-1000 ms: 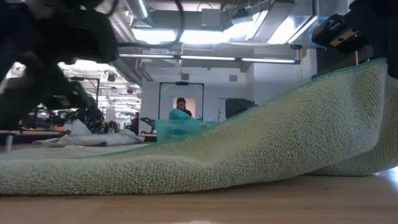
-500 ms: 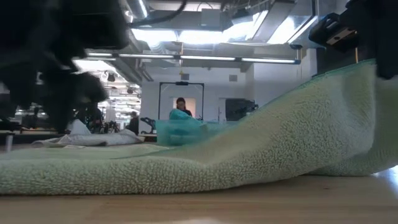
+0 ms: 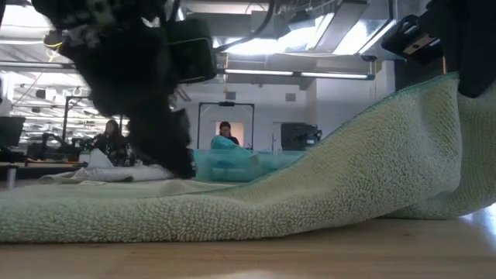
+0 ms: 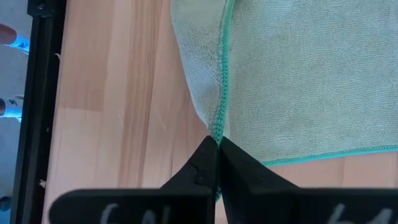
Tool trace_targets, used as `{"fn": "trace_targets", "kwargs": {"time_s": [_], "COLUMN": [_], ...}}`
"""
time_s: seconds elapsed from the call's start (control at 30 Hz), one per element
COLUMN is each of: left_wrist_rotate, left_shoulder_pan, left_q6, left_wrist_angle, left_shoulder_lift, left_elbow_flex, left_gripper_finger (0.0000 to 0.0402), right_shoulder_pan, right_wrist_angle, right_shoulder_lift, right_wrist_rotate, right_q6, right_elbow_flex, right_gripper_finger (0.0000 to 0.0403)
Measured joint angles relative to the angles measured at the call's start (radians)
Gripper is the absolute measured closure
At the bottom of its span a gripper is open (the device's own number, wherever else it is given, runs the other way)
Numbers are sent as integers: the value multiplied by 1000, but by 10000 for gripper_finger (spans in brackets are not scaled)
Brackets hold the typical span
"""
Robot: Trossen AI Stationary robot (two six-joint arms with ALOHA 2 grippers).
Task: Fold microfiber towels
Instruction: Fold the green towel
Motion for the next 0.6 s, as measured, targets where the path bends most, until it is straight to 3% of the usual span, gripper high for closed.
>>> {"fn": "trace_targets", "kwargs": {"time_s": [0.17,0.4,0.6], "left_wrist_rotate": [48,77,75], "left_shoulder_pan": [18,10,15], "left_q6": [1,1,2], "left_wrist_angle": [46,41,21], "left_shoulder_lift": [59,93,93], "left_elbow_flex": [34,66,66], "left_gripper_finger": [218,218,218], "right_shoulder_pan": [0,5,9], "right_wrist_angle": [1,-21,-33], "right_shoulder_lift": [-1,-59,-92], "right_wrist_rotate": [14,167,167], "right_q6": [9,16,-34], "right_elbow_flex": [0,3,4], "right_gripper_finger": [394,395,399]}}
